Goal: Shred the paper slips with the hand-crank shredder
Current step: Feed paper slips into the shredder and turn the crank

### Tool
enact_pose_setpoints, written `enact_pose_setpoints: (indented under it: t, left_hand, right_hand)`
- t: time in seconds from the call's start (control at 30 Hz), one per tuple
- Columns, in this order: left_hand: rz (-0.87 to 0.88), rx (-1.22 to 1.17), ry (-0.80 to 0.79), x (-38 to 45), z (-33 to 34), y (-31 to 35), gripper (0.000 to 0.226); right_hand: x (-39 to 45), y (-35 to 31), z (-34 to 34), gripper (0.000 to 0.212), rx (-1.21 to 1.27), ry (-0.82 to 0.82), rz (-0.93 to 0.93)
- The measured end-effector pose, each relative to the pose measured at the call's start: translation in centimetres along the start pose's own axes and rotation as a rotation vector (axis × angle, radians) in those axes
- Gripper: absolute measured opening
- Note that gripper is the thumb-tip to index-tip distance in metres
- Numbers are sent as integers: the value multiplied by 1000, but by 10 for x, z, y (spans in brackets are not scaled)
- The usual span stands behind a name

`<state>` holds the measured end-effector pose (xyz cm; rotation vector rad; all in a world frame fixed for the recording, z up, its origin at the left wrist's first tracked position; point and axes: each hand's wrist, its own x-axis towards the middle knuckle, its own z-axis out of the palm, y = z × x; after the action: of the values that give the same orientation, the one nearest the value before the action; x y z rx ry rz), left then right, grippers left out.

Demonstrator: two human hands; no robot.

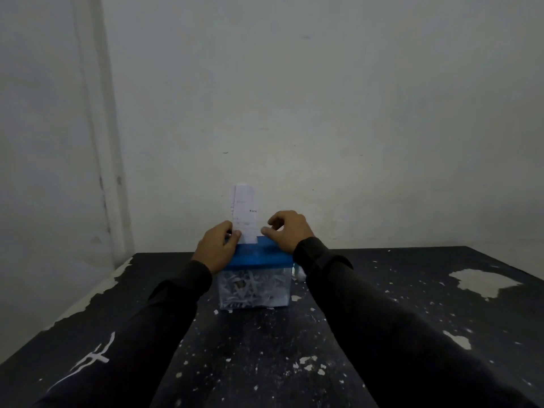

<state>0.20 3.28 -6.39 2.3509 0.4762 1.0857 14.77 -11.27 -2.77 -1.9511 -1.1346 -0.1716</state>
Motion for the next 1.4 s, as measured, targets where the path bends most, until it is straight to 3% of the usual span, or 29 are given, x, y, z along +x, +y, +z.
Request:
enact_pose_setpoints:
  t: [0.27,0.5,0.67,0.8,0.97,1.2,1.4]
  left_hand:
    - [23,-88,28,-8,3,6,29]
    - [-15,-135,-31,-8,5,-3,20]
    - [-22,-104,13,-8,6,-3,22]
    - [-29,-98,27,-8,6,-3,24]
    - [-33,-119,15,-11,4,2,25]
    - [-37,-131,-17,-10,6,-7,18]
    - [-56,-189,-47,-9,6,-5,15]
  right_hand:
    - [-43,47,-33,70,-107,-341,106]
    - [-56,56,-21,85,53,-263,86]
    - [-59,56,-13,79,124,-237,54]
    - [-60,57,-14,101,148,-225,69]
    - [-62,58,-12,103,180,-222,77]
    - [-54,56,-15,82,143,-217,82]
    - [-49,56,-20,78,227,-233,161]
